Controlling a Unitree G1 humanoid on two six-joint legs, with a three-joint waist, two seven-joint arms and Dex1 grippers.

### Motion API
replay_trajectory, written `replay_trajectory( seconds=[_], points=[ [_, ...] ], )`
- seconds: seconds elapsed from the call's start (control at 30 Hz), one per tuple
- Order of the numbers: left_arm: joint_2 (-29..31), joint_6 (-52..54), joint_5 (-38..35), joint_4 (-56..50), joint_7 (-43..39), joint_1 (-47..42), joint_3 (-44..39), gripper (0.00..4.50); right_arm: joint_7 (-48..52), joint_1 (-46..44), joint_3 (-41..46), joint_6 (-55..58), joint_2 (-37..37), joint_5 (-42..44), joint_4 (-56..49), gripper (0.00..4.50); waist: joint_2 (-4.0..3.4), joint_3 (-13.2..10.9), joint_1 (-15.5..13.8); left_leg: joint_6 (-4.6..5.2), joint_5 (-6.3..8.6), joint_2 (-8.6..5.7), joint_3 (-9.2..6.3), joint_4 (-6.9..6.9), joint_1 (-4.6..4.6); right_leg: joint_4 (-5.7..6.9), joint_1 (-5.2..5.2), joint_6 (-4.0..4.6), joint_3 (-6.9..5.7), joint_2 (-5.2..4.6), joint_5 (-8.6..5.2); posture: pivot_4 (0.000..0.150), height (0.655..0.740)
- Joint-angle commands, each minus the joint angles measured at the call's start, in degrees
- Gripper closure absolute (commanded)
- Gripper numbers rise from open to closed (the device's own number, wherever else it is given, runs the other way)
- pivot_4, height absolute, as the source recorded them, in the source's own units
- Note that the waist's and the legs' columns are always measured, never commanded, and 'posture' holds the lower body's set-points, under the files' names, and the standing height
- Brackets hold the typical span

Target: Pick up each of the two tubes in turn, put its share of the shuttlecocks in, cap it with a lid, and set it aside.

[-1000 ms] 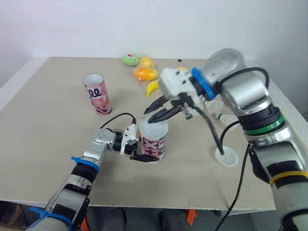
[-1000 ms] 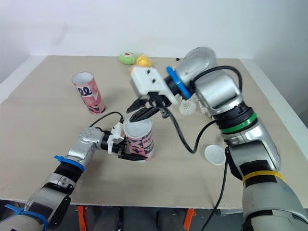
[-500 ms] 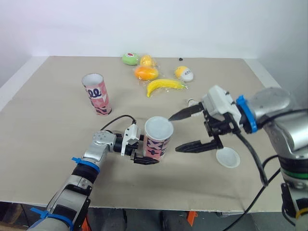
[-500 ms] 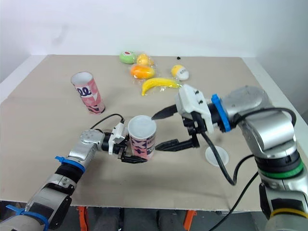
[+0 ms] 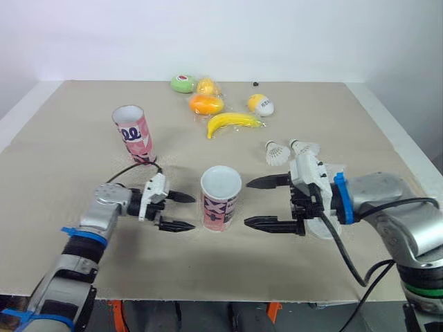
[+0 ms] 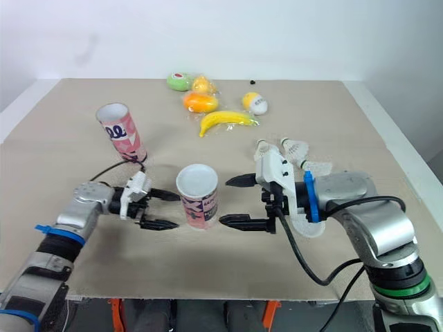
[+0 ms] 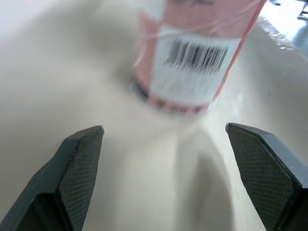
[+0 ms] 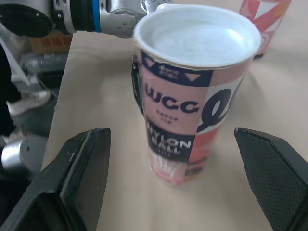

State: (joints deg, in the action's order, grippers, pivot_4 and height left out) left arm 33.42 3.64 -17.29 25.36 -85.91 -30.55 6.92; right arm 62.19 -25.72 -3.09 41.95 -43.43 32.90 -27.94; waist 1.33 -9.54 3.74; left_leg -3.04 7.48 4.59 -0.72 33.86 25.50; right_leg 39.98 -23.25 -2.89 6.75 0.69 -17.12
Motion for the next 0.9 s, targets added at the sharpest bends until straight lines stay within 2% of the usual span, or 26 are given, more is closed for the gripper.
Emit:
replay_trajectory(
  seconds=[0.03, 0.17, 0.3, 0.6, 0.9],
  points=[
    [2.8, 3.5, -4.5, -8.0, -1.1, 2.0, -3.6, 0.25, -0.9, -0.7, -1.7, -2.1, 1.0, -1.2, 1.5, 0.08, 0.08, -0.1, 0.3, -0.01, 0.01, 0.01, -0.01, 0.0, 0.01, 0.0, 0.0, 0.01, -0.02, 0.0, -0.02, 0.15, 0.74],
    [2.9, 18.6, -17.4, -20.9, 5.5, 2.5, -11.0, 0.25, -0.9, -1.4, -4.1, -3.7, 2.9, -2.3, 3.9, 0.08, 0.43, -0.5, -0.4, -0.03, 0.02, -0.01, -0.07, 0.02, 0.17, 0.0, -0.03, -0.06, -0.11, -0.07, -0.08, 0.15, 0.74],
    [5.9, 26.2, -22.5, -29.4, 8.8, 3.3, -13.7, 0.25, -0.4, -2.9, -6.5, -5.9, 5.7, -3.3, 6.9, 0.08, 0.44, -0.5, -0.4, -0.07, 0.05, -0.01, -0.16, 0.06, 0.25, -0.01, -0.04, -0.07, -0.18, -0.05, -0.11, 0.15, 0.74],
    [9.2, 27.6, -23.2, -35.5, 10.2, 4.9, -14.1, 0.25, 1.2, -5.1, -9.7, -11.1, 10.5, -5.7, 13.1, 0.08, 0.48, -0.6, -0.4, -0.1, 0.06, 0.0, -0.28, 0.07, 0.24, -0.01, 0.0, 0.01, -0.28, -0.01, -0.14, 0.15, 0.74],
    [10.5, 23.6, -19.5, -35.5, 8.4, 6.9, -10.9, 0.25, 1.9, -7.3, -11.4, -16.1, 16.0, -8.2, 20.0, 0.08, 0.48, -0.6, -0.5, -0.11, 0.07, 0.0, -0.29, 0.08, 0.24, 0.0, 0.0, 0.06, -0.31, 0.0, -0.13, 0.15, 0.74]
  ],
)
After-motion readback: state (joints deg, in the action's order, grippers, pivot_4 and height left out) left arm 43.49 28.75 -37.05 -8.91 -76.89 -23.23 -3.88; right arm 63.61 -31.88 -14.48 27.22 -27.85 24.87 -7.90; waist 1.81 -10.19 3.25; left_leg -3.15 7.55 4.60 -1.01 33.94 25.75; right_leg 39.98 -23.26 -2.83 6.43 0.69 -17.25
